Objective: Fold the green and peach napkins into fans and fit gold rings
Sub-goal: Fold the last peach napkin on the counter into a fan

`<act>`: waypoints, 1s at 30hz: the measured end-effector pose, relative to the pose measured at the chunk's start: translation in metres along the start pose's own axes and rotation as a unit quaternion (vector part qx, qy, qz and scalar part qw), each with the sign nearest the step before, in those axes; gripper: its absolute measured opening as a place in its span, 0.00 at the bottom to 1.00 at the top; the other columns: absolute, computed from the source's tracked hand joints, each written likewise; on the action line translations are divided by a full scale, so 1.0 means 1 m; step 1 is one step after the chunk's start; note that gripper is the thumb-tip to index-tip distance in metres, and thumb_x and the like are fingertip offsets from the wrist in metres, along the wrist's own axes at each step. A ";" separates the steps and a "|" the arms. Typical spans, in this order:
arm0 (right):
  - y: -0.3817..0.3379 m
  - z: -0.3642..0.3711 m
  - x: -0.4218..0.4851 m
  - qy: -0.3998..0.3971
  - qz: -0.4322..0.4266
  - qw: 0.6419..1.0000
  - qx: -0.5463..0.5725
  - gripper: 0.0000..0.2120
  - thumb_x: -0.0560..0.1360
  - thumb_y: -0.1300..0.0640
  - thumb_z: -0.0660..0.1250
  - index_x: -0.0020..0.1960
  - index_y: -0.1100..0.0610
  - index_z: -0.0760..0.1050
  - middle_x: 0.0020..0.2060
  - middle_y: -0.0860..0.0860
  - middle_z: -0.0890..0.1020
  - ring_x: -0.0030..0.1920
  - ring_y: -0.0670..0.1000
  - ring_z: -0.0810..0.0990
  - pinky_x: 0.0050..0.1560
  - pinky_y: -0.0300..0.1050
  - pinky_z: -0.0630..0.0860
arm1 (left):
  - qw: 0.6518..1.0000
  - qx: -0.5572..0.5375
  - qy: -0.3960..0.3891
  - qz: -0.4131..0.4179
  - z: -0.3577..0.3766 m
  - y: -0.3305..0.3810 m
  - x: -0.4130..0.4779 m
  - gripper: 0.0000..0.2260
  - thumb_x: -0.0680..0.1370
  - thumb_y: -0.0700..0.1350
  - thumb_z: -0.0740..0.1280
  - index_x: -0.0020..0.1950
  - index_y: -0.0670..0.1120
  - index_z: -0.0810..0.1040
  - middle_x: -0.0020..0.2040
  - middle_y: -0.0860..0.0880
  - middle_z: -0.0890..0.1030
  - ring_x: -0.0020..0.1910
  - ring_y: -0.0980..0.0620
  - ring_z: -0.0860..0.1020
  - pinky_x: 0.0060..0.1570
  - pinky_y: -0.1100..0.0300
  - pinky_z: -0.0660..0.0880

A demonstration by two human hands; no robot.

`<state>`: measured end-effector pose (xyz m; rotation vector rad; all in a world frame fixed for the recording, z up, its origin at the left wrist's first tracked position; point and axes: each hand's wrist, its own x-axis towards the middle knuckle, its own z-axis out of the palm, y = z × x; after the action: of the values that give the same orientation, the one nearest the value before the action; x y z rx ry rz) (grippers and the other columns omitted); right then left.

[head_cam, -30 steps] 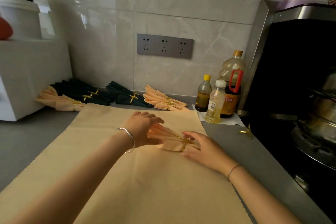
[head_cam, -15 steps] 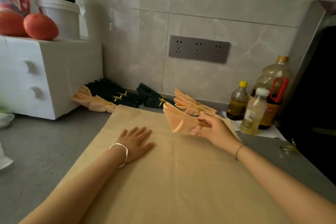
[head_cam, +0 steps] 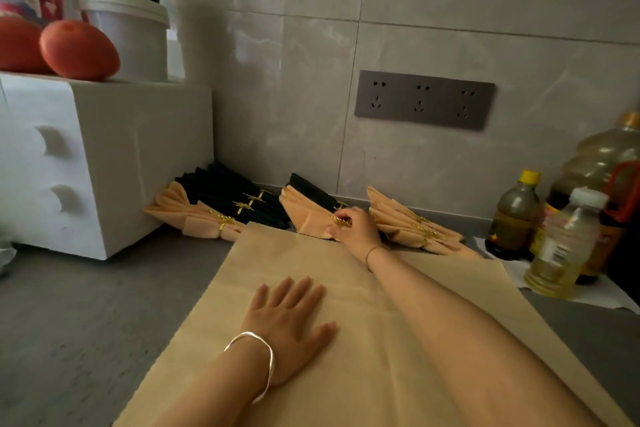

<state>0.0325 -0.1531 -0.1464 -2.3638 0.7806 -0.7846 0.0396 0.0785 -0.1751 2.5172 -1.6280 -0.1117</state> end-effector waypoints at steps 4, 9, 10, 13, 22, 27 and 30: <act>0.006 0.017 0.006 0.032 -0.004 0.999 -0.001 0.19 0.73 0.55 0.71 0.61 0.59 0.76 0.57 0.55 0.74 0.57 0.53 0.75 0.57 0.39 0.68 | 1.000 0.010 -0.006 -0.005 -0.001 -0.001 0.003 0.29 0.78 0.66 0.45 0.77 0.61 0.42 0.77 0.59 0.41 0.76 0.55 0.39 0.74 0.51 0.38; -0.002 0.006 -0.019 0.047 -0.049 0.998 -0.020 0.22 0.75 0.55 0.67 0.68 0.57 0.69 0.64 0.52 0.71 0.64 0.51 0.70 0.62 0.41 0.66 | 1.000 0.003 -0.001 0.005 0.001 -0.002 0.003 0.51 0.55 0.79 0.26 0.76 0.62 0.42 0.77 0.59 0.42 0.76 0.55 0.40 0.74 0.52 0.38; -0.002 0.001 -0.030 0.044 -0.063 0.997 -0.023 0.22 0.75 0.55 0.66 0.68 0.57 0.68 0.65 0.52 0.70 0.65 0.50 0.70 0.62 0.38 0.65 | 1.000 -0.001 0.000 0.003 0.001 -0.001 0.003 0.55 0.50 0.79 0.23 0.76 0.62 0.42 0.77 0.59 0.42 0.76 0.55 0.40 0.74 0.52 0.38; 0.002 -0.022 -0.076 0.015 -0.083 0.995 -0.047 0.22 0.76 0.57 0.65 0.69 0.56 0.68 0.67 0.49 0.68 0.67 0.49 0.68 0.60 0.31 0.60 | 1.000 -0.007 0.002 -0.002 0.002 0.002 0.000 0.60 0.46 0.77 0.19 0.76 0.62 0.42 0.78 0.58 0.42 0.77 0.54 0.41 0.73 0.51 0.38; 0.025 -0.122 -0.236 -0.108 0.017 0.989 -0.098 0.25 0.78 0.46 0.61 0.73 0.49 0.61 0.72 0.42 0.60 0.71 0.40 0.58 0.68 0.31 0.52 | 0.999 0.003 -0.032 0.001 -0.014 0.022 -0.007 0.31 0.77 0.68 0.44 0.78 0.56 0.48 0.78 0.54 0.48 0.77 0.50 0.47 0.74 0.48 0.43; 0.012 -0.155 -0.310 -0.161 0.031 0.983 -0.086 0.43 0.64 0.23 0.50 0.73 0.43 0.58 0.71 0.34 0.56 0.70 0.34 0.54 0.65 0.26 0.48 | 1.000 0.008 -0.012 0.026 -0.029 0.053 -0.039 0.27 0.80 0.63 0.48 0.77 0.55 0.53 0.78 0.53 0.54 0.76 0.50 0.53 0.75 0.51 0.50; -0.001 -0.170 -0.353 -0.181 0.020 0.976 -0.118 0.42 0.65 0.25 0.50 0.75 0.43 0.55 0.70 0.33 0.53 0.70 0.32 0.51 0.62 0.21 0.43 | 0.993 -0.040 -0.034 0.103 -0.029 0.079 -0.095 0.32 0.76 0.69 0.50 0.77 0.58 0.53 0.77 0.55 0.55 0.76 0.53 0.54 0.74 0.56 0.51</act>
<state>-0.3138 0.0300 -0.1532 -2.5861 0.7930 -0.2394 -0.0666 0.1351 -0.1357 2.2959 -1.8595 -0.2379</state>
